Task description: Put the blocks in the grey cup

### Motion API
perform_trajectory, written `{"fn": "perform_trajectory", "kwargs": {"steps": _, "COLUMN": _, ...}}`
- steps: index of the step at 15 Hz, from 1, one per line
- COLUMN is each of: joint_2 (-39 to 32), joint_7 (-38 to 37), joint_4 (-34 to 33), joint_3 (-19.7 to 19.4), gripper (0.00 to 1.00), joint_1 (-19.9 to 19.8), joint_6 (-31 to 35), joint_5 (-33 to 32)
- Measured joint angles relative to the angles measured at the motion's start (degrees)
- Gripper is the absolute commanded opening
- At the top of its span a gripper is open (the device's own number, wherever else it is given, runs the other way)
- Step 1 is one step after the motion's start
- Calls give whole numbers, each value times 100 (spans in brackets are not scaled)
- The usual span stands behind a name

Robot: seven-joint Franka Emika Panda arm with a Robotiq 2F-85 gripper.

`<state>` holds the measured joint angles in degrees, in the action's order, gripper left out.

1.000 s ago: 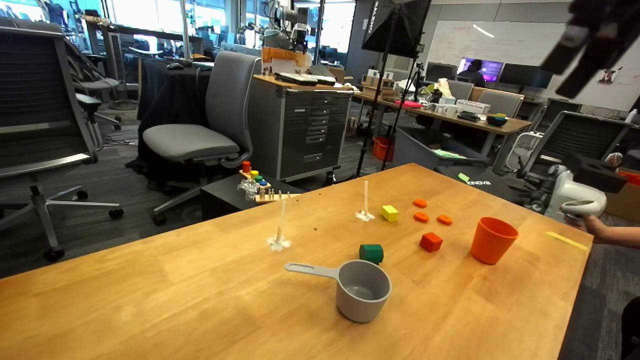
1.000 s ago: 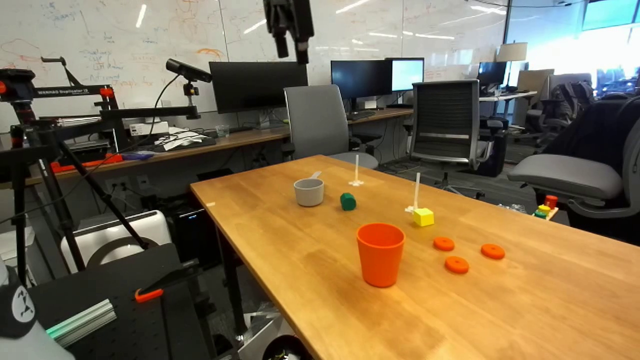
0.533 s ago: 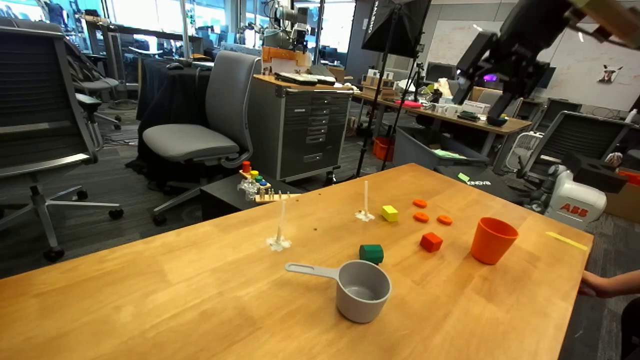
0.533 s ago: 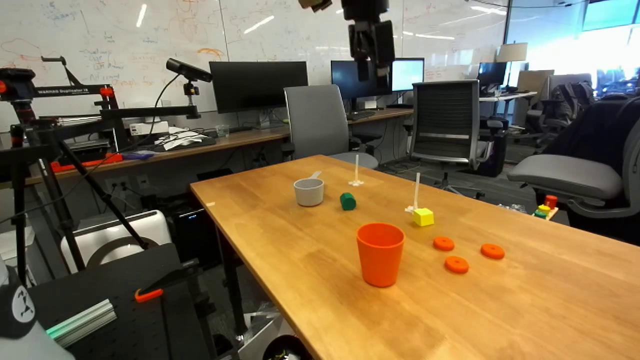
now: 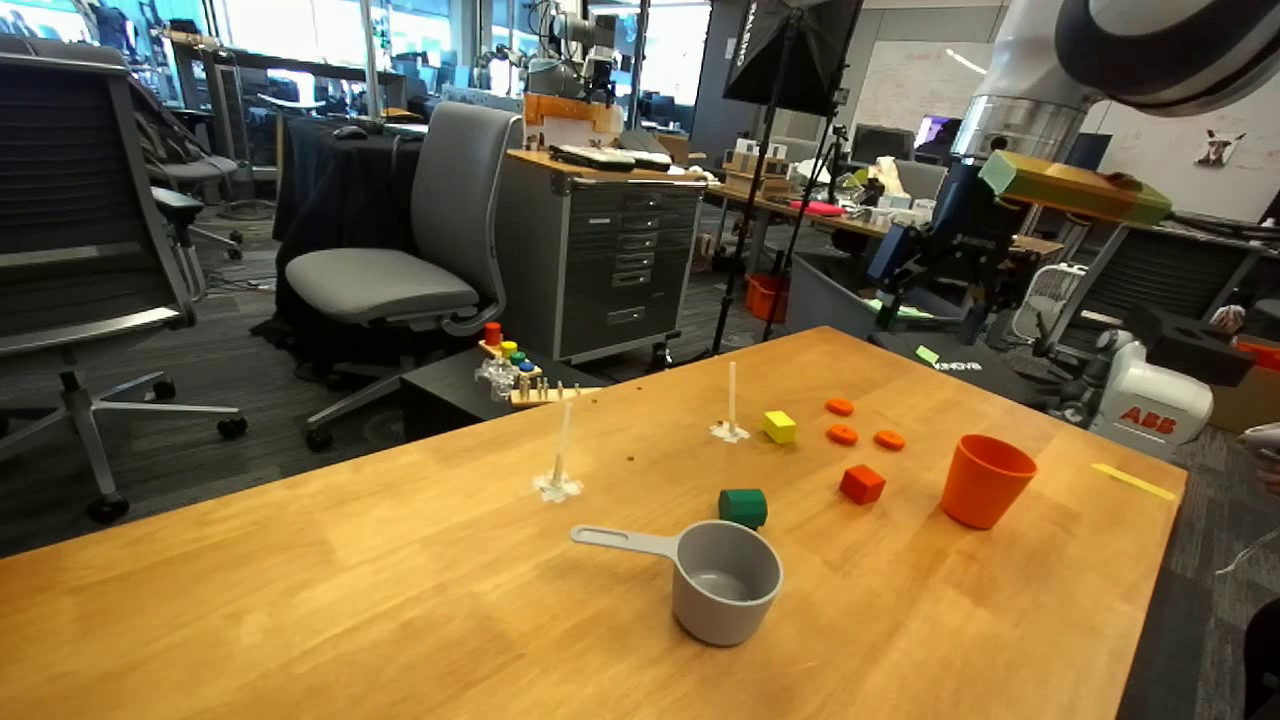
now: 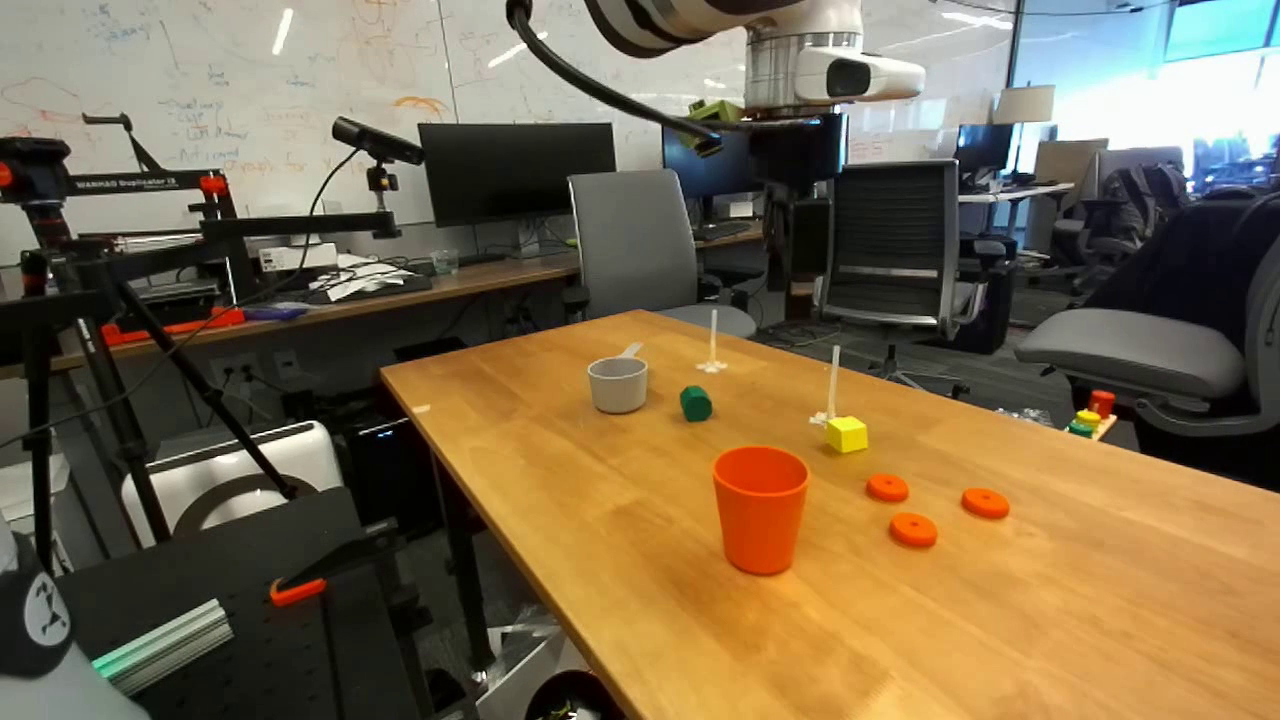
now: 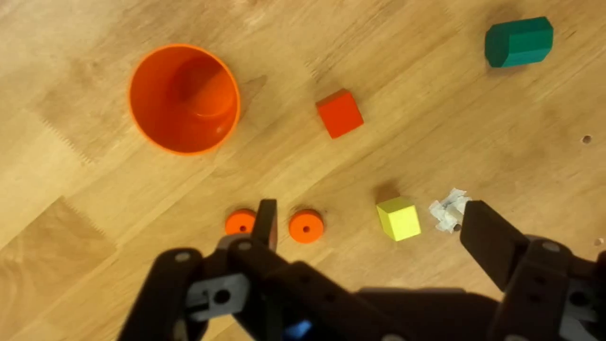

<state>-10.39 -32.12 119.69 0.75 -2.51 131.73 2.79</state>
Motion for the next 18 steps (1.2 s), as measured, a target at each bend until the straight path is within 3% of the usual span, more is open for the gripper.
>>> {"fn": "perform_trajectory", "kwargs": {"steps": 7, "joint_2": -255, "joint_7": -26, "joint_4": -126, "joint_3": -25, "gripper": 100, "joint_1": 168, "joint_6": -16, "joint_5": -27}}
{"fn": "perform_trajectory", "kwargs": {"steps": 13, "joint_2": -1092, "joint_7": -33, "joint_4": -686, "joint_3": -46, "gripper": 100, "joint_1": 585, "joint_6": -279, "joint_5": -337}}
{"fn": "perform_trajectory", "kwargs": {"steps": 18, "joint_2": -1811, "joint_7": -72, "joint_4": -1160, "joint_3": -346, "gripper": 100, "joint_1": 738, "joint_6": -513, "joint_5": -674}}
